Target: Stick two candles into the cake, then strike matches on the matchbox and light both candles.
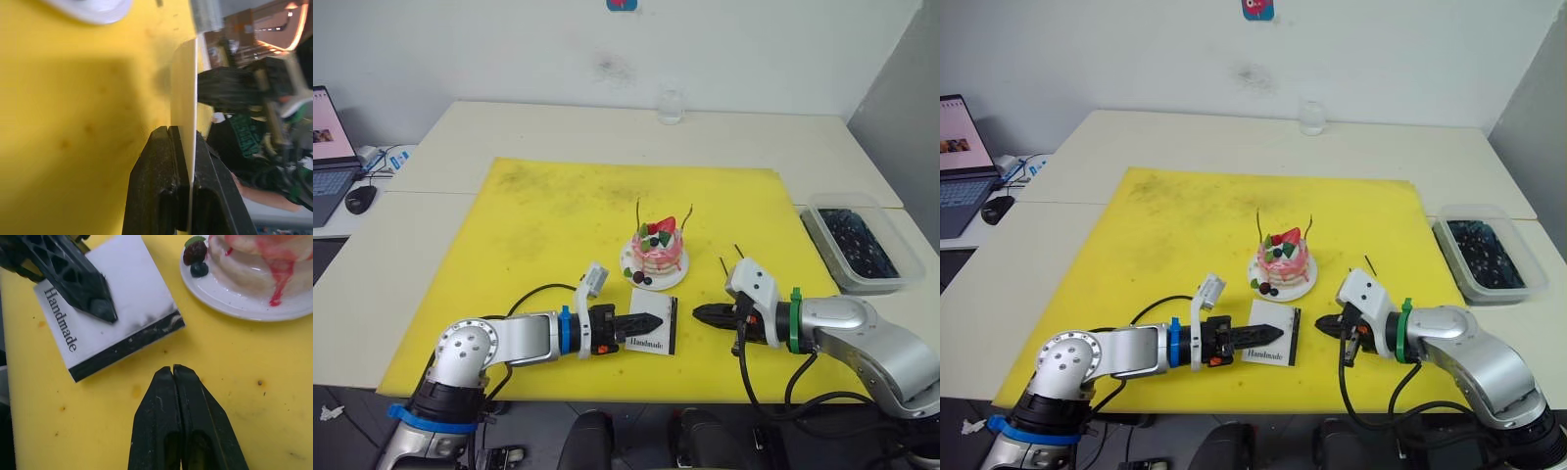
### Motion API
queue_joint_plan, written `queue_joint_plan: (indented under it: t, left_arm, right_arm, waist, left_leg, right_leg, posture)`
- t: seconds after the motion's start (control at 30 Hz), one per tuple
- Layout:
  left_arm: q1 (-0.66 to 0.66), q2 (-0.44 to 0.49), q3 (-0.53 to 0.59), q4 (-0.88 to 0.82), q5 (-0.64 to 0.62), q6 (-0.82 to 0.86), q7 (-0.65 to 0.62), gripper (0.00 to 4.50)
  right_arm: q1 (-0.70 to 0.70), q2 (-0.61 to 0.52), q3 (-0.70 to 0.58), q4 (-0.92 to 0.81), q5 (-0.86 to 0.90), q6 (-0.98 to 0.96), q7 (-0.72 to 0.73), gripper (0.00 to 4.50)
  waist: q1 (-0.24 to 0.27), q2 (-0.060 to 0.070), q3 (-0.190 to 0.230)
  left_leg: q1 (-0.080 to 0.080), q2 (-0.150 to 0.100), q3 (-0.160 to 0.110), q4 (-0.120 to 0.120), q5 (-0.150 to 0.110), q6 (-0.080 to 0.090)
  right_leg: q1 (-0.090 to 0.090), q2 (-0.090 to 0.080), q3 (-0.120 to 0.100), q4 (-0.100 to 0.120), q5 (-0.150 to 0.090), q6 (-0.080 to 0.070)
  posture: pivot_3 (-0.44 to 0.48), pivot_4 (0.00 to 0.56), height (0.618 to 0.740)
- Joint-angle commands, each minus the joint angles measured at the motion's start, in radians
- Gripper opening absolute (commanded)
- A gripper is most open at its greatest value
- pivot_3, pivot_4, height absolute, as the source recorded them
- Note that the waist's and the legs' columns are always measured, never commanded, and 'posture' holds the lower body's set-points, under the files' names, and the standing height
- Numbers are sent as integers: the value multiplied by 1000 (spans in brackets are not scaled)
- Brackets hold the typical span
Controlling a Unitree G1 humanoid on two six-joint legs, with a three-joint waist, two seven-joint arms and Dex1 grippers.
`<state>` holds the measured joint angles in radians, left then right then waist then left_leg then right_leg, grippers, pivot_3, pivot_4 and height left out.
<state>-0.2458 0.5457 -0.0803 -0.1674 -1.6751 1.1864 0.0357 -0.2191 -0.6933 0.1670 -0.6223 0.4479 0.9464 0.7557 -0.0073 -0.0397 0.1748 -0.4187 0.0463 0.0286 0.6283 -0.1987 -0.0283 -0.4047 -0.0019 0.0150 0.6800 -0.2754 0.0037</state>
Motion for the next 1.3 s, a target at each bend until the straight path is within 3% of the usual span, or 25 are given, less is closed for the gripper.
queue_joint_plan:
  t: [0.03,0.07,0.17,0.37,0.7,1.3]
  left_arm:
    - [12,-19,-7,12,55,-7,2,12]
    - [15,-22,-8,13,71,-4,-2,12]
    - [24,-31,1,13,90,6,-15,763]
    - [24,-36,17,22,97,20,-19,2619]
    - [19,-38,25,44,103,39,-18,2619]
    - [23,-49,31,44,124,42,-20,2619]
  right_arm:
    - [-11,19,38,-14,-10,-21,-21,0]
    - [-12,21,48,-7,-15,-26,-23,0]
    - [-28,19,93,19,-44,-47,-24,0]
    - [-60,26,143,67,-84,-69,-23,0]
    - [-89,43,207,119,-132,-115,0,0]
    - [-94,66,207,117,-138,-122,19,0]
  waist:
    - [0,0,0]
    - [0,0,0]
    - [0,0,0]
    - [1,0,0]
    - [-1,0,0]
    - [-1,0,0]
  left_leg:
    - [0,0,0,0,0,0]
    - [0,0,0,0,0,0]
    - [1,0,1,0,0,0]
    - [1,0,2,1,0,0]
    - [1,1,1,0,0,0]
    - [2,1,1,0,0,0]
  right_leg:
    - [0,0,0,0,0,0]
    - [0,1,0,0,0,0]
    - [0,0,1,0,0,0]
    - [1,-2,2,0,0,1]
    - [1,-1,2,0,0,1]
    - [1,-1,2,0,0,1]
  posture:
    - [0,150,740]
    - [0,150,740]
    - [0,150,740]
    - [0,150,740]
    - [0,150,740]
    - [0,150,740]
